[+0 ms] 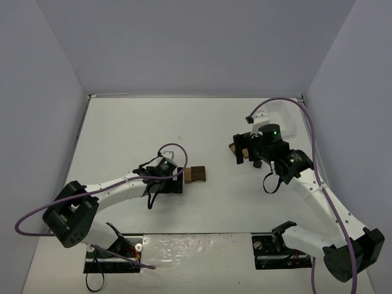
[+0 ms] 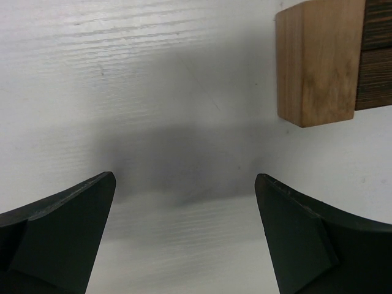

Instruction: Build the wood block tower

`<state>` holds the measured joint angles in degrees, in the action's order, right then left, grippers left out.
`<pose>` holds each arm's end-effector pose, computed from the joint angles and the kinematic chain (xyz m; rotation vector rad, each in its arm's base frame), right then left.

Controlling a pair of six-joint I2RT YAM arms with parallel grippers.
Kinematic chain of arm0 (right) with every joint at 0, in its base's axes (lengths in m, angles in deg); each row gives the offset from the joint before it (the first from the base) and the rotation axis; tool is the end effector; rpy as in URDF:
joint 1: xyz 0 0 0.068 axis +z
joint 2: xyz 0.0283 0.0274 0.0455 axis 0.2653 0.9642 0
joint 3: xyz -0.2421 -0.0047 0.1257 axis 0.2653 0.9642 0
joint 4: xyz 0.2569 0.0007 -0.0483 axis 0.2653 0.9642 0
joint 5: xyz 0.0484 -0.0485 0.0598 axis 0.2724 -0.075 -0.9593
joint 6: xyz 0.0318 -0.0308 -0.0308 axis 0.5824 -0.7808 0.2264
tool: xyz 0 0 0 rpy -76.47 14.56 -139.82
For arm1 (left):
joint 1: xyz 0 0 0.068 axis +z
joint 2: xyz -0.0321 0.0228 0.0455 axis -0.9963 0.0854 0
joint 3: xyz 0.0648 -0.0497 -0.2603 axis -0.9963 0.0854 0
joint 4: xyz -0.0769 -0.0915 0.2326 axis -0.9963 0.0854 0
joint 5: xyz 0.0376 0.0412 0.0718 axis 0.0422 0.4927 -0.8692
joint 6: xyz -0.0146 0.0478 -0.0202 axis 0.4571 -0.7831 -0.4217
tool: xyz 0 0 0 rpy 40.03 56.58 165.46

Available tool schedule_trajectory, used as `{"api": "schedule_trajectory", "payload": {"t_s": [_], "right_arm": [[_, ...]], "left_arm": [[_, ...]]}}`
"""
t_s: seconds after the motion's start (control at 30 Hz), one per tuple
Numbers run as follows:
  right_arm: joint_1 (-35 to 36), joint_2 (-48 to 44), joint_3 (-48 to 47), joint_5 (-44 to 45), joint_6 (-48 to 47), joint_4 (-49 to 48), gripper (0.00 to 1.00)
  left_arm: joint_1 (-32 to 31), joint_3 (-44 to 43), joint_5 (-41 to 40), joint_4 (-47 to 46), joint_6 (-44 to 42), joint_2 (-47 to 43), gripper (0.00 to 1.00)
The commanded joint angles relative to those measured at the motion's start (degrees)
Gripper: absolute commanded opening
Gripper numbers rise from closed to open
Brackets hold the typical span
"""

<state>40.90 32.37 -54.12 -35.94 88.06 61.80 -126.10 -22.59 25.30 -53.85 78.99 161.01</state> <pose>0.2162 0.1028 0.3469 -0.3803 1.9599 0.3081 0.2042 -0.1724 0.1753 -0.0090 2.5756 -0.4190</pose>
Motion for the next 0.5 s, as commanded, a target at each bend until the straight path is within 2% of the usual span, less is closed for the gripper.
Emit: {"api": "schedule_trajectory", "payload": {"t_s": [0.0, 0.47], "right_arm": [[-0.4, 0.4, -0.5, -0.3, 0.2, -2.4, 1.0], [-0.4, -0.3, -0.4, -0.3, 0.0, -2.4, 1.0]], "left_arm": [[-2.3, -0.8, -1.7, -5.0, 3.8, -0.5, 0.97], [-4.4, -1.3, -4.9, -8.2, 7.7, 4.2, 0.97]]}}
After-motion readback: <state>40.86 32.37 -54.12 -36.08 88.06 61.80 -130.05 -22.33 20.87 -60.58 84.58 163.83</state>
